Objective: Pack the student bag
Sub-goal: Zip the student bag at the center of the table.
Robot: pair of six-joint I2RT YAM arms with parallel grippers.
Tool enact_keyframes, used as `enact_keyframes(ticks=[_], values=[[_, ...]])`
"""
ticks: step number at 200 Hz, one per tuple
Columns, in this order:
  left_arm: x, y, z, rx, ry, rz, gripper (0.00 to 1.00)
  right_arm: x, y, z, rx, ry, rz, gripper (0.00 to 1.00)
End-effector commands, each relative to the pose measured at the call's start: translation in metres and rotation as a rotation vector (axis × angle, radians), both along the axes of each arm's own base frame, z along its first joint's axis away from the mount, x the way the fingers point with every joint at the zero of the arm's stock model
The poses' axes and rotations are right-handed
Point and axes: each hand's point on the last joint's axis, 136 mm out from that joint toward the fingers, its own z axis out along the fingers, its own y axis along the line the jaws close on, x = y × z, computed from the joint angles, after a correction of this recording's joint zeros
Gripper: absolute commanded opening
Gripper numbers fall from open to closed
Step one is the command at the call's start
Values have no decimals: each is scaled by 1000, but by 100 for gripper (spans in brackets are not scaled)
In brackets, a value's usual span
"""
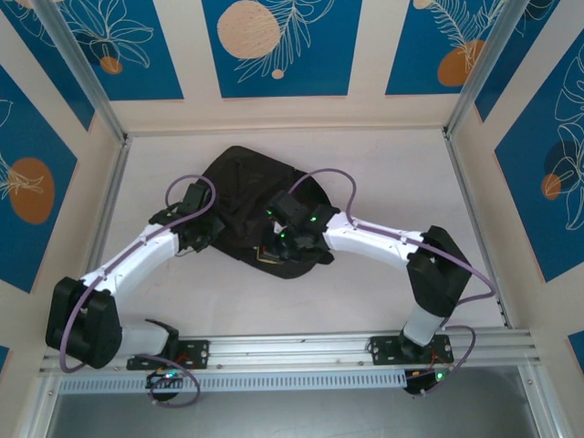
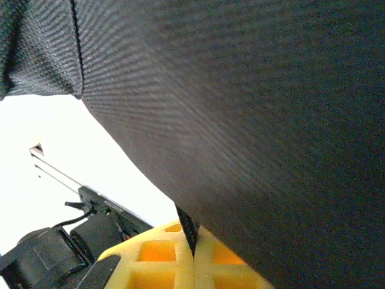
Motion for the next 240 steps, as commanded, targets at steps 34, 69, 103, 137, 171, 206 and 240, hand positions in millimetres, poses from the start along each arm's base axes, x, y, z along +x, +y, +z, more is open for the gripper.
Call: enact_keyframes(ticks=[34, 69, 103, 137, 171, 206, 240], values=[[14, 32, 5, 103, -17, 60, 7, -25, -62, -2, -37, 65, 18, 0], [18, 33, 4, 113, -3, 58, 7, -46, -79, 0, 43, 102, 75, 0], [30, 28, 8, 120, -6, 17, 7, -61, -89, 3, 74, 52, 172, 0], [66, -6, 23, 87, -17, -181, 15, -65, -62, 11, 153, 25, 279, 0], [71, -19, 42, 69, 12, -271, 36, -56, -15, 20, 204, 15, 363, 0], [26, -8, 56, 27, 15, -226, 47, -60, 26, 33, 205, -24, 507, 0], [-27, -15, 45, -128, 64, -195, 47, -60, 34, 36, 226, -27, 521, 0]])
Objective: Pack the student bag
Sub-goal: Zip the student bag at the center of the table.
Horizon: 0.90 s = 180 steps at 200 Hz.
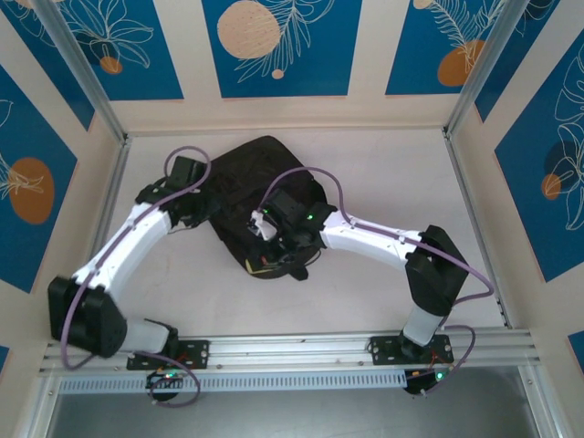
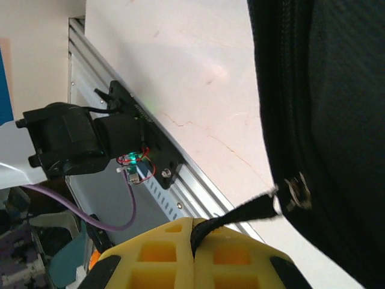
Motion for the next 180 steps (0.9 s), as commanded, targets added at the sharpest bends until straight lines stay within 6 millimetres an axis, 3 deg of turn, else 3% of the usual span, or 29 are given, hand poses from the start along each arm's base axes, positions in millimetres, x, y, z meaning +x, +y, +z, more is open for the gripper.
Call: enact_keyframes(ticks=[1, 29, 56, 75, 128, 180], values=[[-45, -8, -20, -117, 120, 17, 47, -12, 2, 8, 32, 19, 64, 0], [-72, -26, -33, -226, 163, -1, 39, -13, -1, 8, 35, 15, 53, 0], [-83, -35, -40, -238, 194, -24, 39, -15, -3, 5, 36, 26, 47, 0], [-81, -41, -42, -250, 189, -28, 43, -16, -3, 4, 40, 30, 46, 0], [-74, -56, -38, -251, 178, -65, 41, -17, -3, 4, 43, 32, 47, 0], [-77, -62, -55, -248, 212, -78, 29, -18, -8, 3, 38, 28, 34, 0]])
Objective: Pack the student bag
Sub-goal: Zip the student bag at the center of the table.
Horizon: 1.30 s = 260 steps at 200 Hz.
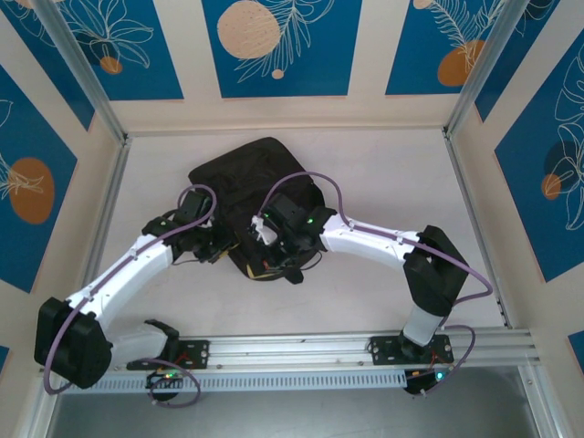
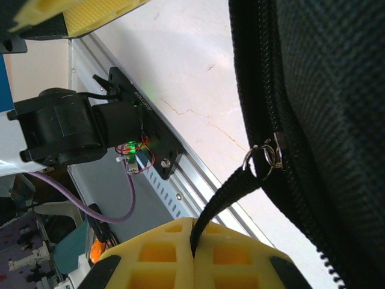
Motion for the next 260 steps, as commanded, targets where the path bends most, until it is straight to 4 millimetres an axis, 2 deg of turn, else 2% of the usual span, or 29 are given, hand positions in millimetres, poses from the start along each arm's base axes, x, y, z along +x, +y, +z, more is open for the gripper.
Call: enact_keyframes(ticks=[1, 58, 83, 117, 158, 182, 201, 221, 260], values=[[-2, -7, -8, -15, 23, -14, 29, -8, -5, 12, 29, 2, 10, 0], [-3, -1, -15, 37, 24, -27, 12, -15, -23, 6, 6, 12, -15, 0], [-4, 6, -17, 80, 24, -22, 0, -18, -34, 3, -11, 14, -30, 0], [-2, 15, -13, 121, 24, -20, 0, -20, -54, -3, -38, 13, -63, 0], [-4, 25, -13, 135, 25, -6, 0, -9, -84, -7, -52, 8, -129, 0], [-6, 28, -14, 141, 29, -5, 0, -3, -95, -5, -39, 7, -150, 0], [-5, 30, -12, 150, 23, -15, 0, -5, -92, -1, -6, 5, -121, 0], [-3, 33, -7, 183, 14, -42, 0, -10, -81, 2, 32, 30, -79, 0], [13, 47, 16, 286, -33, -102, 0, -15, -42, 5, 58, 41, 23, 0]])
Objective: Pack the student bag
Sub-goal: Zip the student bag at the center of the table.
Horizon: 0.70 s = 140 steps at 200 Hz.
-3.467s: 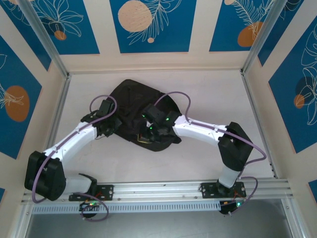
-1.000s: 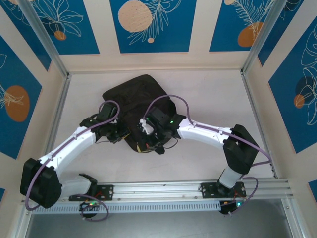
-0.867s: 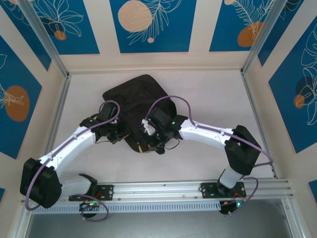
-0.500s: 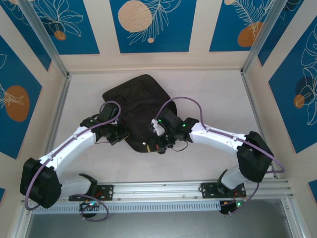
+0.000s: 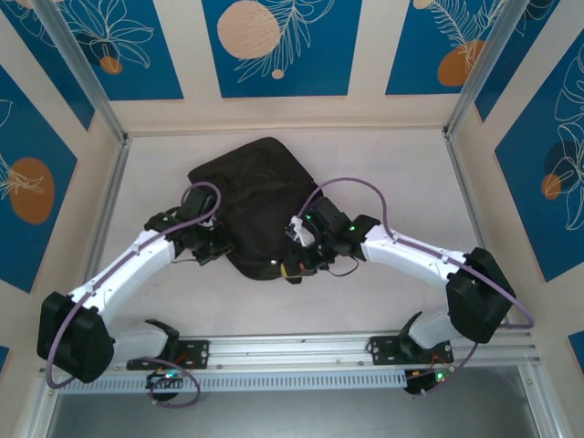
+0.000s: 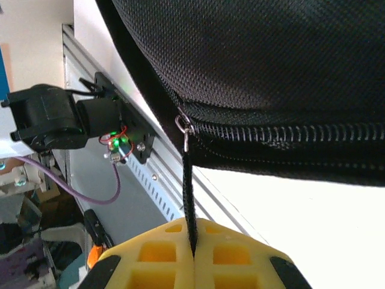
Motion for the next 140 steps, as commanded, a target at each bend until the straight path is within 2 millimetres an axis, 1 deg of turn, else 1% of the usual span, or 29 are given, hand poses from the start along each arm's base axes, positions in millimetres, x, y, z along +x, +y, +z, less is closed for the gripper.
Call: enact_keyframes(ticks=[1, 17, 28, 46, 58, 73, 84, 98, 106, 127, 140], values=[[11, 29, 14, 146, -37, -22, 0, -11, 27, 11, 48, 27, 105, 0], [21, 35, 25, 168, -55, -42, 0, -6, 48, 11, 40, 25, 128, 0], [27, 40, 28, 186, -59, -62, 0, 2, 63, 13, 44, 20, 129, 0], [32, 61, 30, 252, -50, -41, 0, 16, 87, 20, 66, 10, 121, 0], [32, 70, 32, 258, -52, -20, 0, 26, 103, 26, 79, -4, 121, 0], [27, 74, 36, 237, -54, 2, 16, 34, 116, 28, 73, -16, 119, 0], [20, 71, 37, 206, -46, 15, 28, 38, 122, 28, 64, -13, 115, 0], [7, 67, 34, 153, -14, 46, 37, 40, 125, 27, 64, -8, 115, 0], [0, 62, 31, 112, 8, 68, 39, 39, 126, 26, 64, -6, 118, 0], [-19, 45, 16, -23, 76, 117, 40, 37, 124, 23, 51, -3, 122, 0], [-29, 38, 8, -78, 122, 147, 41, 35, 122, 23, 48, -6, 127, 0]])
